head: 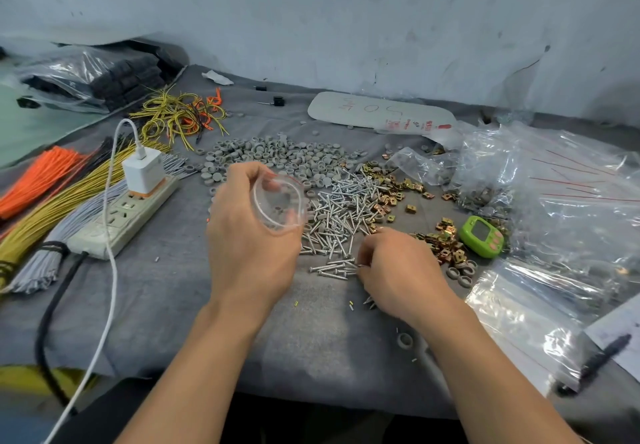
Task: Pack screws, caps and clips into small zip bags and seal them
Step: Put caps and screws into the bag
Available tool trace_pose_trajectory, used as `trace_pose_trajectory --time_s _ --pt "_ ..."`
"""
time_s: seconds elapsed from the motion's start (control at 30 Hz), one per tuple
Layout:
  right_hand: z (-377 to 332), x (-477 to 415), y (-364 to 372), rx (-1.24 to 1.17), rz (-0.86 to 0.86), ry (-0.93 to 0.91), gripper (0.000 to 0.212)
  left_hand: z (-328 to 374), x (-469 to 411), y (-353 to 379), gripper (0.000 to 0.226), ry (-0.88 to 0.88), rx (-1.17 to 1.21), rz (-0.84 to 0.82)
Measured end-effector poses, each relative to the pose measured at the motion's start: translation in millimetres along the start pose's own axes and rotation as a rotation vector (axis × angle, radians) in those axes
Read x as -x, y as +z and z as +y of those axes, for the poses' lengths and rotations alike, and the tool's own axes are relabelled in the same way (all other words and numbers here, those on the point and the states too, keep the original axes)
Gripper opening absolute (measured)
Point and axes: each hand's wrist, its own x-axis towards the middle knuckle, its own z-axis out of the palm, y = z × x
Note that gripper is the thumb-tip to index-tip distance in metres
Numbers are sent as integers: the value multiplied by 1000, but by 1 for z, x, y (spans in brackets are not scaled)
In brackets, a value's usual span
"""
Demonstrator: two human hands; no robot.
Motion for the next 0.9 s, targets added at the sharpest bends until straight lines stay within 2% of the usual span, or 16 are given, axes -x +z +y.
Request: trace_pose_trajectory --time_s 0.07,0.13,0.2,0.27,0.4,0.5,0.63,0.8,0.9 --pt "1 1 -2 -51 43 39 26 -3 1 0 56 125 -90 108" --pt "3 1 -4 -118 120 66 26 -4 3 5 52 205 -237 42" --pt "7 0 -4 -257 190 83 23 -2 8 12 47 147 -339 -132" --pt "10 -1 -3 -429 242 98 19 -2 12 17 46 41 -340 -245" --pt "4 -1 -3 -850 400 72 16 -4 12 19 40 65 -307 -294" --pt "-8 2 -3 -1115 372 20 19 -2 13 20 47 32 -287 -398" --pt "-26 -1 6 -1103 295 -41 17 1 13 20 51 -22 -181 -472" --pt "-37 -5 10 -1102 46 -123 19 2 12 18 45 -60 -93 -455" --pt "-33 -6 1 -1131 181 -77 29 -3 9 15 43 -86 -103 -412"
